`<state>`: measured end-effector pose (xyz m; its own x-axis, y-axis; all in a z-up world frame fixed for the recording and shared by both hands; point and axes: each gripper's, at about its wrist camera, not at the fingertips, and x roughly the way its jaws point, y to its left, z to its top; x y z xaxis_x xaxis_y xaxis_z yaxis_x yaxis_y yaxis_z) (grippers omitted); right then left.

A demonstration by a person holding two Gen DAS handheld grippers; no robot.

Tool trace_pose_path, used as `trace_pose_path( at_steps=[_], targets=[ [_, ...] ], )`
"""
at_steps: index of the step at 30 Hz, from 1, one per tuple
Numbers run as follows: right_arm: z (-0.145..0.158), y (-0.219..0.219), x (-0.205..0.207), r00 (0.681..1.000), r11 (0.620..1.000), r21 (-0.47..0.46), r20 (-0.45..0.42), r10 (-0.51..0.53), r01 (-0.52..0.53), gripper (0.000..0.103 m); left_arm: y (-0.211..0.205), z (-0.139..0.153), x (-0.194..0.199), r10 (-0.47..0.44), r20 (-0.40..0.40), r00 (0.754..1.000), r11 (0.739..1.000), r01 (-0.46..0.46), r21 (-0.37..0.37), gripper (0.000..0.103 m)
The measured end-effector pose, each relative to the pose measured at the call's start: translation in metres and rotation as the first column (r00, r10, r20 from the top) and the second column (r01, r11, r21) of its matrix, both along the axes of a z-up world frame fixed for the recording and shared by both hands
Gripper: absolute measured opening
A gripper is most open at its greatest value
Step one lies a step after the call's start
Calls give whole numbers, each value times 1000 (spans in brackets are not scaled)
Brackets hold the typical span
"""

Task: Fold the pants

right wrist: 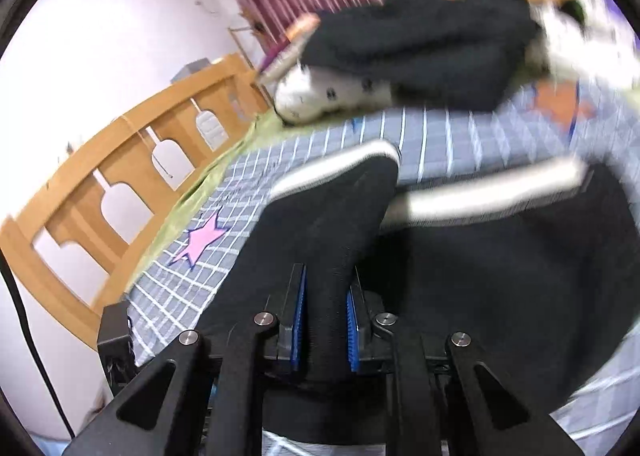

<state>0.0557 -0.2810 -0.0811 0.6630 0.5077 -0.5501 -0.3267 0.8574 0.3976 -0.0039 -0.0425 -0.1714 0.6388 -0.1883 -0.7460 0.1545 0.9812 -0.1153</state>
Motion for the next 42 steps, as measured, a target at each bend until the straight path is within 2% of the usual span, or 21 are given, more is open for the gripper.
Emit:
trace_pose_path(
  at_steps=[4, 8, 10, 12, 14, 15, 17, 20, 22, 25, 28, 31, 32, 33, 35, 36, 38, 39, 41, 42],
  targets=[
    [36, -44, -12, 990, 991, -105, 117, -73, 86, 16, -2, 8, -11, -56, 35, 998, 998, 56, 14, 87],
    [47, -109, -25, 964, 960, -158, 168, -206, 233, 16, -10, 19, -23, -184, 76, 980, 978, 190, -84, 87],
    [28, -140, -24, 952, 930, -211, 125, -281, 302, 16, -19, 22, -23, -221, 77, 972, 968, 228, -102, 88],
    [-2, -157, -19, 947, 912, -258, 59, -316, 320, 16, -28, 22, -22, -258, 66, 964, 959, 264, -107, 88],
    [-46, -166, -12, 933, 892, -320, -63, -356, 319, 17, -37, 23, -24, -281, 73, 957, 956, 286, -66, 88],
    [-57, -165, -16, 934, 894, -323, -68, -350, 311, 17, -38, 23, -26, -286, 76, 955, 956, 290, -52, 88],
    [-52, -161, -26, 933, 872, -365, -25, -358, 325, 27, -32, 25, -29, -294, 79, 953, 954, 298, -44, 88],
    [-27, -153, -37, 932, 843, -415, 35, -361, 342, 27, -12, 38, -29, -276, 95, 956, 954, 285, -90, 87],
    [-9, -147, -44, 937, 856, -385, 88, -338, 345, 27, -7, 53, -18, -243, 114, 963, 960, 255, -112, 87],
    [1, -133, -39, 955, 879, -373, 108, -276, 296, 27, -21, 63, 3, -211, 107, 972, 971, 220, -89, 86],
    [-16, -127, -32, 966, 881, -394, 99, -241, 260, 27, -44, 54, 23, -206, 57, 977, 977, 209, -50, 85],
    [-58, -135, -26, 965, 887, -390, 18, -262, 248, 25, -66, 21, 28, -204, -16, 979, 978, 204, 31, 87],
    [-70, -137, -30, 966, 888, -391, 14, -258, 243, 25, -68, 15, 25, -210, -15, 978, 978, 210, 21, 87],
    [-72, -134, -36, 968, 883, -402, 36, -250, 243, 25, -69, 13, 23, -217, -11, 976, 976, 217, 3, 87],
    [-71, -131, -38, 973, 877, -434, -2, -230, 207, 25, -71, 15, 22, -232, -29, 972, 973, 232, 8, 87],
    [-67, -133, -37, 976, 886, -426, -29, -214, 181, 25, -71, 19, 22, -240, -22, 971, 971, 240, 11, 87],
    [-51, -140, -34, 983, 907, -391, -26, -184, 159, 25, -68, 30, 26, -254, 12, 967, 967, 254, 10, 87],
    [-40, -143, -32, 984, 915, -367, 7, -180, 170, 26, -67, 34, 30, -246, 24, 969, 969, 246, 12, 87],
    [-18, -154, -18, 975, 923, -316, 85, -203, 220, 47, -64, 42, 42, -223, 35, 974, 975, 223, 7, 86],
    [-13, -157, -9, 971, 924, -301, 104, -214, 236, 50, -63, 45, 51, -210, 28, 977, 978, 210, -9, 86]
  ],
)
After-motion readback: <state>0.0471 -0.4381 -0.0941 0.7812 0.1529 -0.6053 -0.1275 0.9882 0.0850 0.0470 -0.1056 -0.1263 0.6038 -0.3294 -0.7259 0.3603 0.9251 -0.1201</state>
